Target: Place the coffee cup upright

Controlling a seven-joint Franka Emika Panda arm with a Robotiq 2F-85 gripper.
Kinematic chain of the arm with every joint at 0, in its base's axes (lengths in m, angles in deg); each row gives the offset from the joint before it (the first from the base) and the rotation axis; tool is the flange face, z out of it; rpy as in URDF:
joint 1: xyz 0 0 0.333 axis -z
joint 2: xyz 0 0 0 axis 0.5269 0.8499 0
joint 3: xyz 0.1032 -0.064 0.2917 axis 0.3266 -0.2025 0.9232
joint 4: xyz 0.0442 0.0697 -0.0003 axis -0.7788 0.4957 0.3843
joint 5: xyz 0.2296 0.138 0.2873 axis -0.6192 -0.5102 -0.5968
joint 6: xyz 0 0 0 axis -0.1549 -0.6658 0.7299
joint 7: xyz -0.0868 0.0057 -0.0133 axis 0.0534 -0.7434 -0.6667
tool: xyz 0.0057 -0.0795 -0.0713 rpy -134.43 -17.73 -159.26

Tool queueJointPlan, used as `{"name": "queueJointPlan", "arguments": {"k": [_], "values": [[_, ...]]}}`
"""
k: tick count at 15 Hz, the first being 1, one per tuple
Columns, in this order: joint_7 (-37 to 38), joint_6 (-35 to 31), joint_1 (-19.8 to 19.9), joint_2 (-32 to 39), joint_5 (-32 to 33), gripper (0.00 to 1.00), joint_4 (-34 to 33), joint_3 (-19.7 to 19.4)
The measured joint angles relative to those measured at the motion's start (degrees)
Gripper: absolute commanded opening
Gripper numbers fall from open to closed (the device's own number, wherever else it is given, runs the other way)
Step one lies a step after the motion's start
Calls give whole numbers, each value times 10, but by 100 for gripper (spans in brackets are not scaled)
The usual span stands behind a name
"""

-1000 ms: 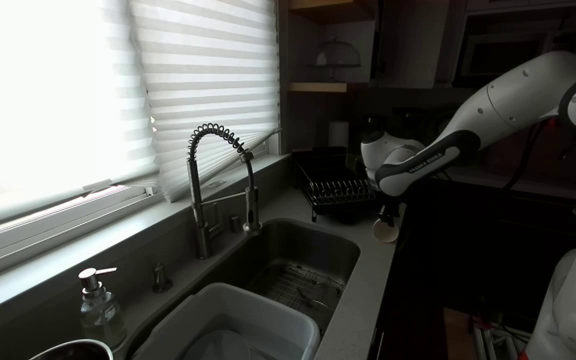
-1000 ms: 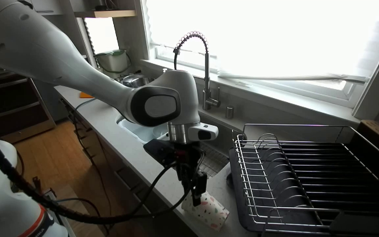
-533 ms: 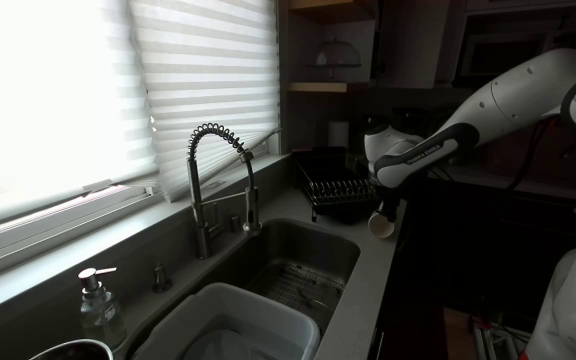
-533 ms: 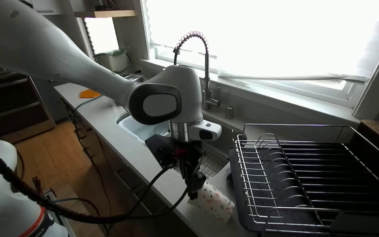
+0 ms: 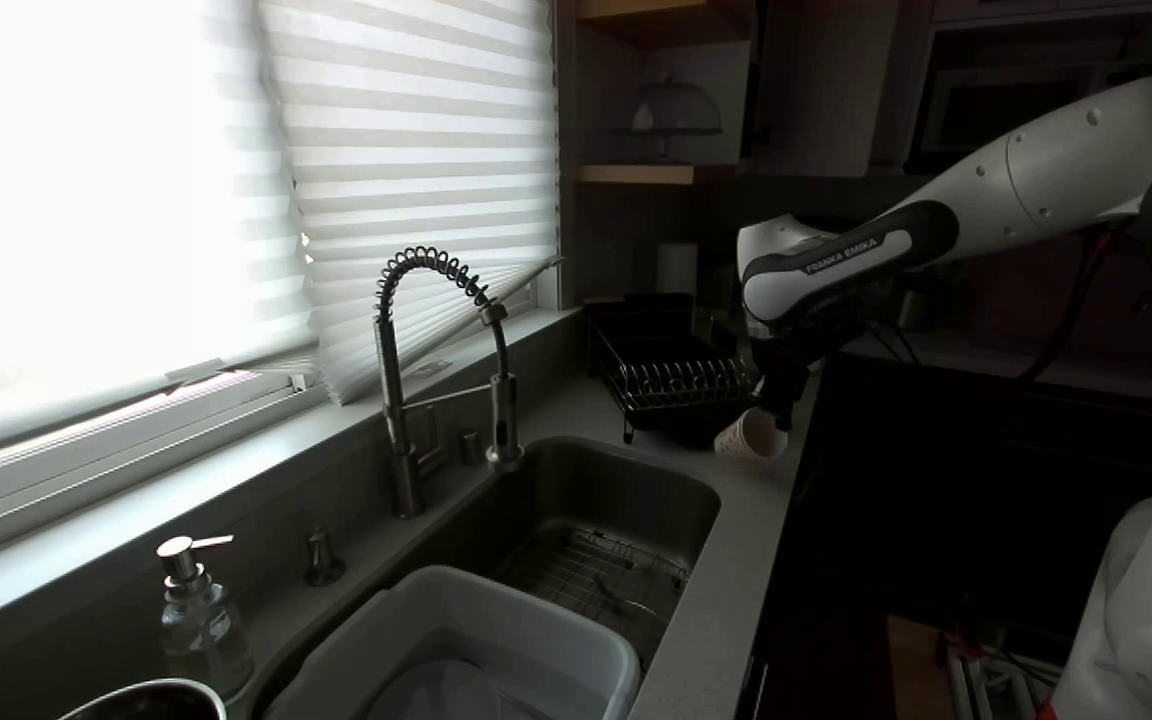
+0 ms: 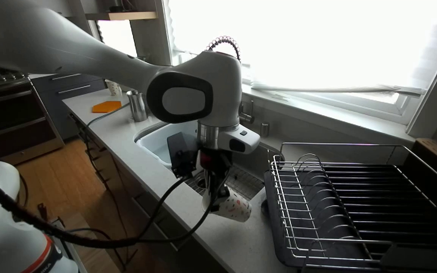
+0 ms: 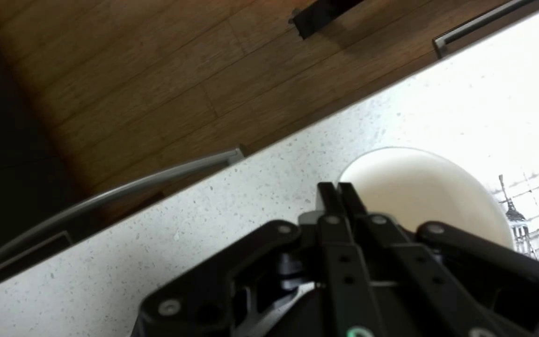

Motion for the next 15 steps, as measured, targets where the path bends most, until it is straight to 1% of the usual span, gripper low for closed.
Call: {"name": "queueJointPlan", "arguments": {"k": [5,9,12,15], "values": [[10,105,13,5,-79,1,-51,-24],[11,174,36,30,-141,1,-89,-57],[11,207,58,64,-192,1,-112,-82],[18,218,81,102,-255,1,-132,-98]]}}
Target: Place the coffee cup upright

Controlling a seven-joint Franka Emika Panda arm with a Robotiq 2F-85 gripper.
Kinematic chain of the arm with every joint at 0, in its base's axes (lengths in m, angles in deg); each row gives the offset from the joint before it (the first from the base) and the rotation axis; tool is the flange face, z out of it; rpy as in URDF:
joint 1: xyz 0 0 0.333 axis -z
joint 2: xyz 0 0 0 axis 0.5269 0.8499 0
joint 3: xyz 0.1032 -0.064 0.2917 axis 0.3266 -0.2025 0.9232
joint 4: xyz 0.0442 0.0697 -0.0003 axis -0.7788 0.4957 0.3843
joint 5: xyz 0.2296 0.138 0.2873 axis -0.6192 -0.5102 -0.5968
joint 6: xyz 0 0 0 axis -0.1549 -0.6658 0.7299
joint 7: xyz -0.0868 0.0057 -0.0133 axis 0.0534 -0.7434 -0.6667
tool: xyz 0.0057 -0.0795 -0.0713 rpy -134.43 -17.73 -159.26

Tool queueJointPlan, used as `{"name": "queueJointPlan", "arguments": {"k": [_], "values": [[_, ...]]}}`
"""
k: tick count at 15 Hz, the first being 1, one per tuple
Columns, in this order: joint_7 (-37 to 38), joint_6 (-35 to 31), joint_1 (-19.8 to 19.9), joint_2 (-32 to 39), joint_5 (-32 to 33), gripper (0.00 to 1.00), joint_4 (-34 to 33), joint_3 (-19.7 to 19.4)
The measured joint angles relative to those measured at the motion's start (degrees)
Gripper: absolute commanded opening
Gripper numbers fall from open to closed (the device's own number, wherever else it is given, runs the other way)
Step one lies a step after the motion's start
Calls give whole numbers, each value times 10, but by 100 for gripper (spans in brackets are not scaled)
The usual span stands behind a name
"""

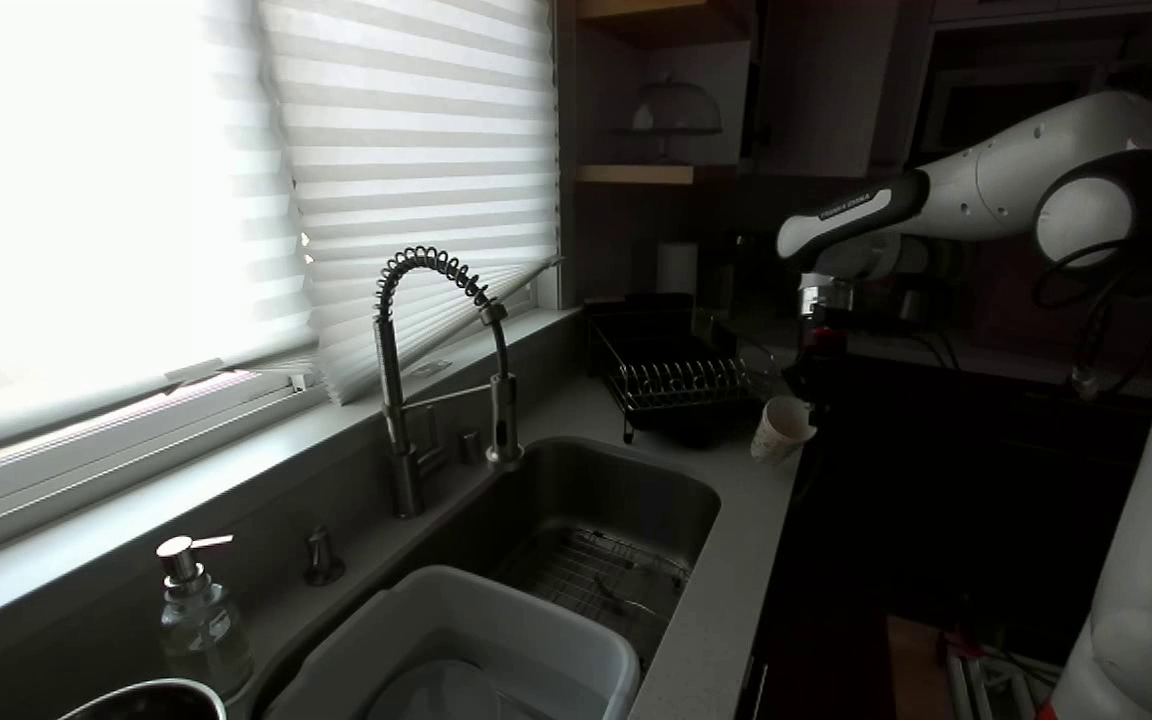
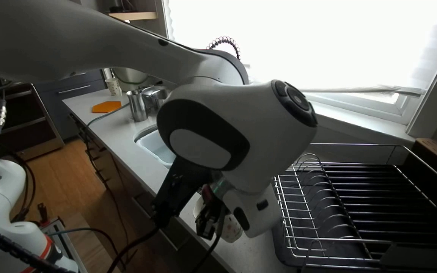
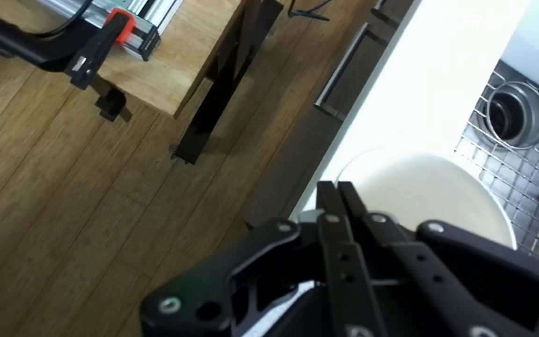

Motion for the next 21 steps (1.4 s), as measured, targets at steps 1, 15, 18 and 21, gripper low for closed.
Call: {"name": "queueJointPlan", "arguments": {"k": [1,15,18,21], "values": [[6,2,7,11,-22,1,-6,-3],[194,123,71,116,-205,1,-89,-11],[212,149,78,133,-205,1,-98,-11],[222,164,89,147,-205,29,-105,-11]]}}
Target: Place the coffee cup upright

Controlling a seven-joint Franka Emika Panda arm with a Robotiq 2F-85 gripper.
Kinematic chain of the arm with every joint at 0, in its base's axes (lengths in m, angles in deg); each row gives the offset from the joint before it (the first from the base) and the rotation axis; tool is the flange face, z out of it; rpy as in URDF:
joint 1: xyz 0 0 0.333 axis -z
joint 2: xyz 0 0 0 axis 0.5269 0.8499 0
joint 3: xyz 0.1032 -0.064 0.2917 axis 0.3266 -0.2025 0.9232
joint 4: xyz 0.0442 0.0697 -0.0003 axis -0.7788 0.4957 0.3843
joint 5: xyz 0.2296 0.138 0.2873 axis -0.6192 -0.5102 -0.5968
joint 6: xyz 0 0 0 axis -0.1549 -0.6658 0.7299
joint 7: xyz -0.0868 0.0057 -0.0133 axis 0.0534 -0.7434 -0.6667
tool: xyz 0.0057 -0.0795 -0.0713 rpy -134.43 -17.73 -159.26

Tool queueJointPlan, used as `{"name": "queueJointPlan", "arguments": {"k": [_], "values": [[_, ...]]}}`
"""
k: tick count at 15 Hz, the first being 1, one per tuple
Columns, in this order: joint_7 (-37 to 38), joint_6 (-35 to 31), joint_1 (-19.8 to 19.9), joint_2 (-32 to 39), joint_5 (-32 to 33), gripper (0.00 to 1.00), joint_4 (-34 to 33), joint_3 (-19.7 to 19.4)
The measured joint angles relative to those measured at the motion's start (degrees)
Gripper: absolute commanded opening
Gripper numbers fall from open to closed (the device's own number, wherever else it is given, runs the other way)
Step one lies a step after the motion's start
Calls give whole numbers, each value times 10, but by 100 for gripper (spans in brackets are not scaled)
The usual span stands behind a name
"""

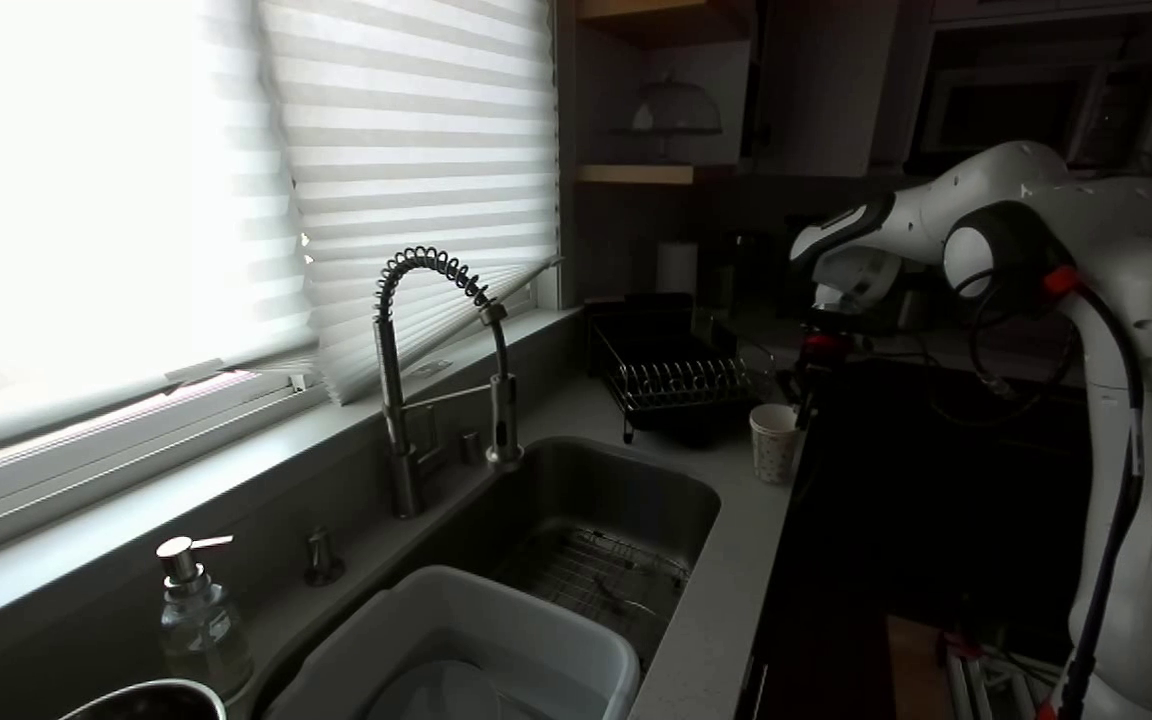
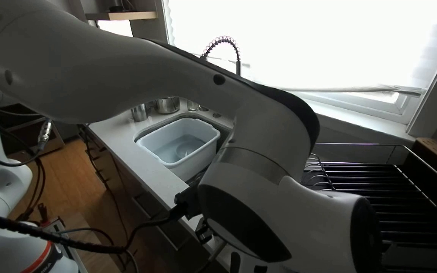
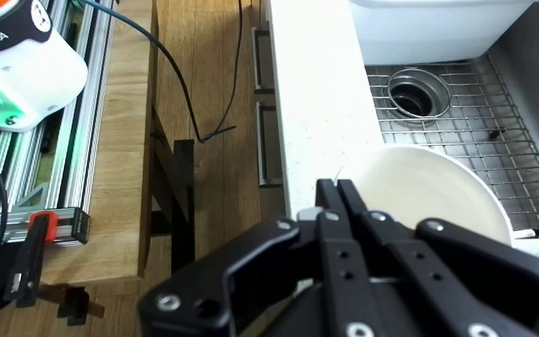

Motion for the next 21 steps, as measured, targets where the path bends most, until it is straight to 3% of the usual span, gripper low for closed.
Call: {"name": "queueJointPlan", "arguments": {"k": [1,10,14,21], "values": [[1,1,4,4,0,33,-2,0],[1,4,13,11,2,99,-43,3],[2,28,8,-3,24,100,-81,12],[3,41,-56,-73,209,100,-149,29]]}}
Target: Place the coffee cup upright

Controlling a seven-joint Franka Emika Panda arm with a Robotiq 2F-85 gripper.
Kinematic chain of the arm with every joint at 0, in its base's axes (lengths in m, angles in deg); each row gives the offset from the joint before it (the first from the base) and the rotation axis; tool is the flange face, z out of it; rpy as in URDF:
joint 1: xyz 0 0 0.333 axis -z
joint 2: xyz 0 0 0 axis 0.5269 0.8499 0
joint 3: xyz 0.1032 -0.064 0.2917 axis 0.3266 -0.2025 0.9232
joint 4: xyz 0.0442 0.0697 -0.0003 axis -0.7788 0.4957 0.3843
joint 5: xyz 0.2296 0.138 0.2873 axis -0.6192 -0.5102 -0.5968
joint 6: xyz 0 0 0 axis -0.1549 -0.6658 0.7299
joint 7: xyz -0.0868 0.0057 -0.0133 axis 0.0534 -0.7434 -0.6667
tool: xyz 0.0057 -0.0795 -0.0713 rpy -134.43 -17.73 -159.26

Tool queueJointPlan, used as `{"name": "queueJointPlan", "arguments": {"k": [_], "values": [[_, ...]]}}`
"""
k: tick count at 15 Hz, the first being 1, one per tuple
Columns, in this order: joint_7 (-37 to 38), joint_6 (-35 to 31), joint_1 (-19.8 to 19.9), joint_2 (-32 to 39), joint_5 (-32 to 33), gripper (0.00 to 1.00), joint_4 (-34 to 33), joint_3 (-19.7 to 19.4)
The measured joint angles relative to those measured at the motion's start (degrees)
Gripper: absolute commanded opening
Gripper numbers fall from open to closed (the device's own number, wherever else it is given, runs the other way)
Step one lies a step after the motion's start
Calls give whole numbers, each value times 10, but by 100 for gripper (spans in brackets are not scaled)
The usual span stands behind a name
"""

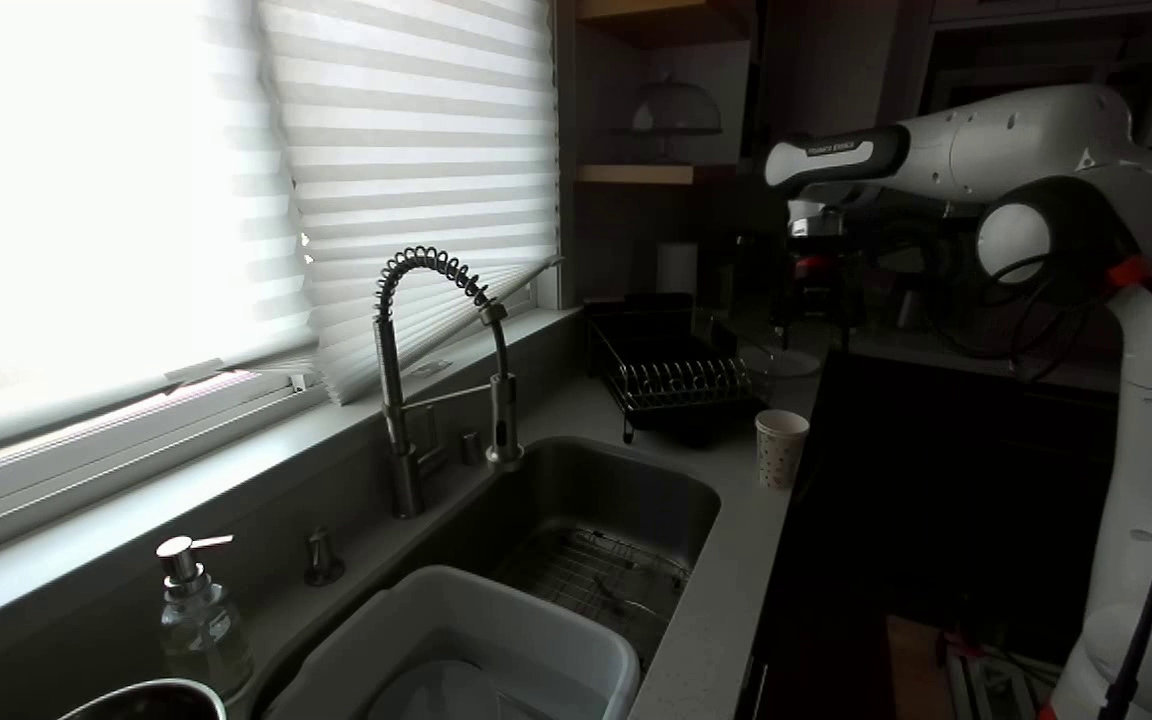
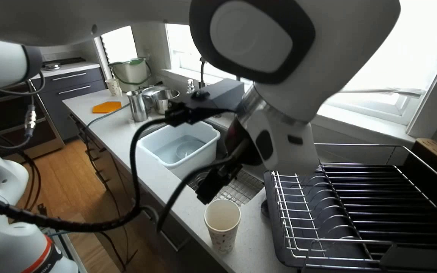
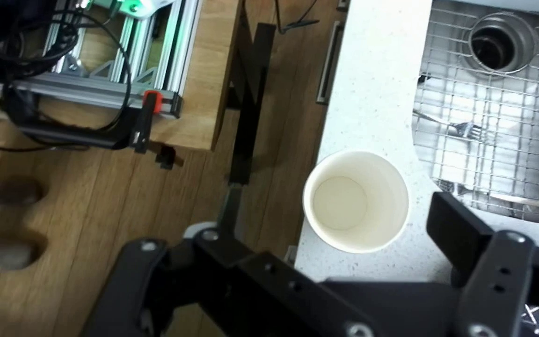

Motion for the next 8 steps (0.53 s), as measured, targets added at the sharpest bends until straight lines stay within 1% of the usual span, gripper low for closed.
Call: {"name": "queueJointPlan", "arguments": {"k": [4,6,8], "values": [[-9,-14,-46,-38,106,100,-16,17],[-19,-40,-63,-55,153,100,-17,28],[-36,-75,-75,-71,187,100,-15,38]]}}
